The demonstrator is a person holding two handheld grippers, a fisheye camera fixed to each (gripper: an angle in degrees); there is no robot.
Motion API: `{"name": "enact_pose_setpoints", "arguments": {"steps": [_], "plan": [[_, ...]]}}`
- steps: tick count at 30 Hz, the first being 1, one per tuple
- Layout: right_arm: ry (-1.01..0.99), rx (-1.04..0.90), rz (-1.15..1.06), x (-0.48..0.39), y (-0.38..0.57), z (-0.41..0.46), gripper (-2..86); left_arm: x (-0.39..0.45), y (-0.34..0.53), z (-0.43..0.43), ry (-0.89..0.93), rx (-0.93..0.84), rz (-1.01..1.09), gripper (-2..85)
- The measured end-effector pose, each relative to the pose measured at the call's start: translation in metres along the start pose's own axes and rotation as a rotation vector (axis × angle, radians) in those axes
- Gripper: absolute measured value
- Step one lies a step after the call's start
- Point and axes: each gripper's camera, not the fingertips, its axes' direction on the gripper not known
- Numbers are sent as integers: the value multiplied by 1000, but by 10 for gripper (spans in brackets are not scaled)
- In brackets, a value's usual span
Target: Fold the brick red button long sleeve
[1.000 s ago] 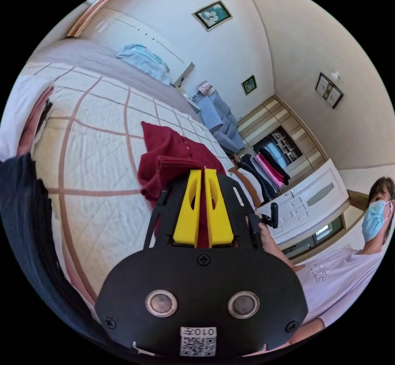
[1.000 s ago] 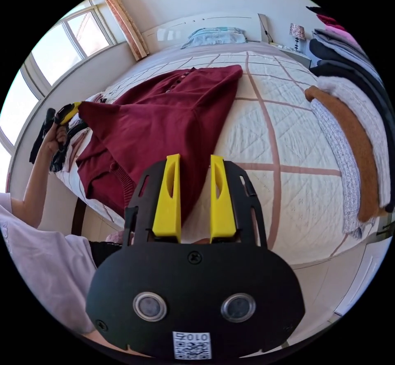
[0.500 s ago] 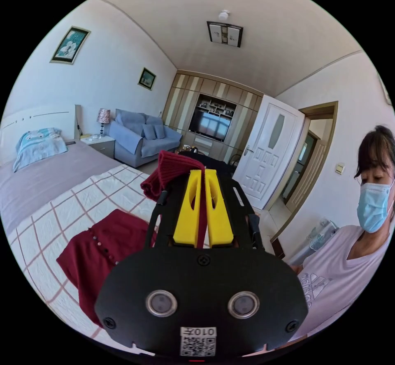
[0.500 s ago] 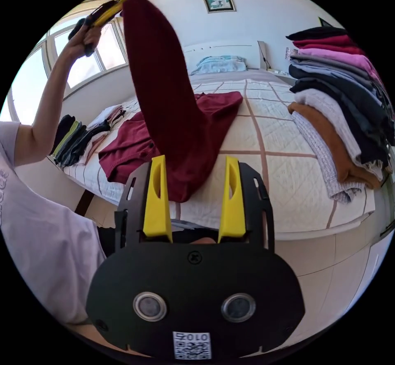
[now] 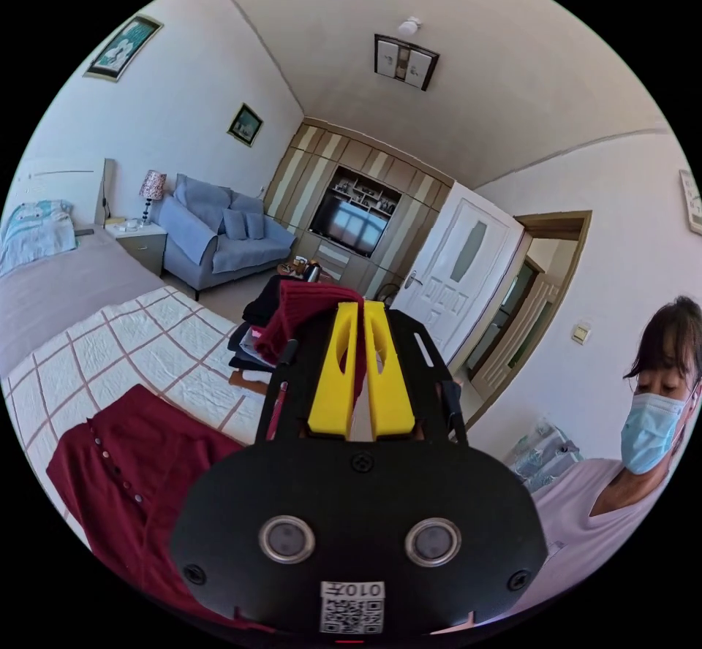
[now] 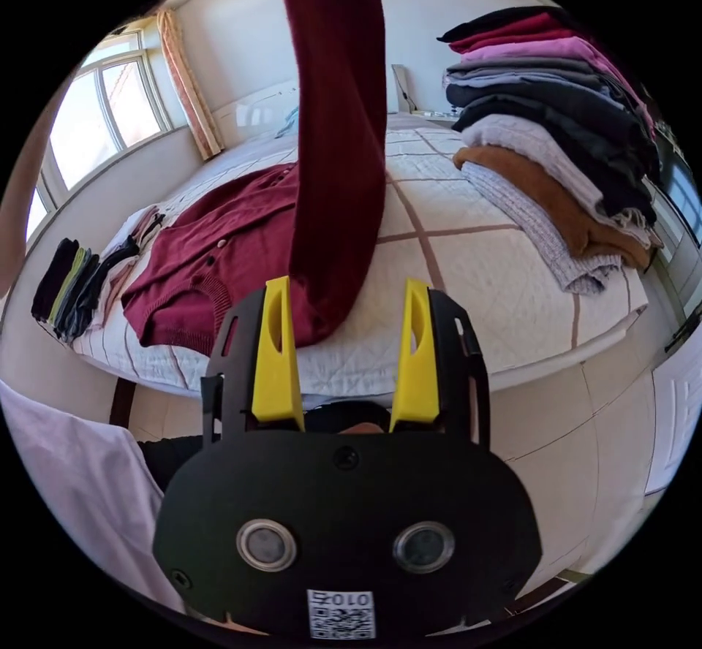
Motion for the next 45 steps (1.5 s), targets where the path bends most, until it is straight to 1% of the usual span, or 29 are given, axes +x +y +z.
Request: {"name": "enact_pose_setpoints", "arguments": {"steps": [2, 5, 7, 9, 11, 12, 13, 14, 17, 19, 22, 24, 25, 27, 30, 32, 34, 37, 39, 42, 43, 45], "plan": [[41, 34, 8, -14, 1, 2, 195, -1, -4, 3, -5, 0, 7, 0], [62, 31, -41, -44, -8, 11, 201, 4, -17, 14, -4, -15, 41, 0], [151, 37, -69, -60, -14, 15, 197, 6, -26, 21, 7, -33, 57, 0], [192, 27, -64, -58, -18, 21, 186, 6, -35, 26, 20, -39, 72, 0], [228, -14, -45, -46, -19, 27, 154, 2, -40, 27, 18, -48, 82, 0], [235, -23, -26, -35, -15, 23, 116, -5, -42, 25, 5, -56, 85, 0], [225, 17, 3, -22, -7, 13, 69, -9, -43, 24, -5, -58, 86, 0], [217, 34, 20, -16, -3, 8, 46, -20, -44, 19, -30, -65, 89, 0], [182, -10, 33, 3, 9, 4, 32, -59, -34, 3, -111, -116, 79, 0], [227, -50, 15, -1, 14, 10, 23, -89, -18, -10, -151, -159, 61, 0], [277, -73, -20, -16, 17, 21, 16, -152, 29, -45, -240, -191, -51, 0], [306, -81, -39, -25, 15, 26, 14, -210, 78, -77, -296, -227, -183, 1], [314, -91, -48, -29, 11, 27, 13, -225, 92, -85, -312, -243, -222, 1], [313, -121, -61, -34, 2, 29, 12, -277, 140, -109, -365, -329, -363, 1], [288, -172, -84, -41, -13, 28, 11, -323, 182, -120, -307, -403, -474, 1], [298, -200, -96, -44, -15, 32, 11, -337, 192, -121, -300, -407, -487, 1], [296, -220, -94, -47, -14, 37, 11, -341, 188, -117, -290, -389, -436, 1], [309, -222, -89, -53, -16, 40, 10, -328, 158, -103, -286, -416, -233, 1], [316, -223, -88, -56, -18, 41, 10, -306, 126, -101, -292, -396, -11, 1], [318, -220, -83, -62, -20, 42, 10, -297, 107, -112, -253, -326, 134, 0], [314, -222, -80, -64, -20, 43, 10, -300, 107, -114, -246, -319, 136, 0], [315, -222, -83, -66, -21, 45, 10, -335, 124, -118, -244, -362, 14, 0]]}}
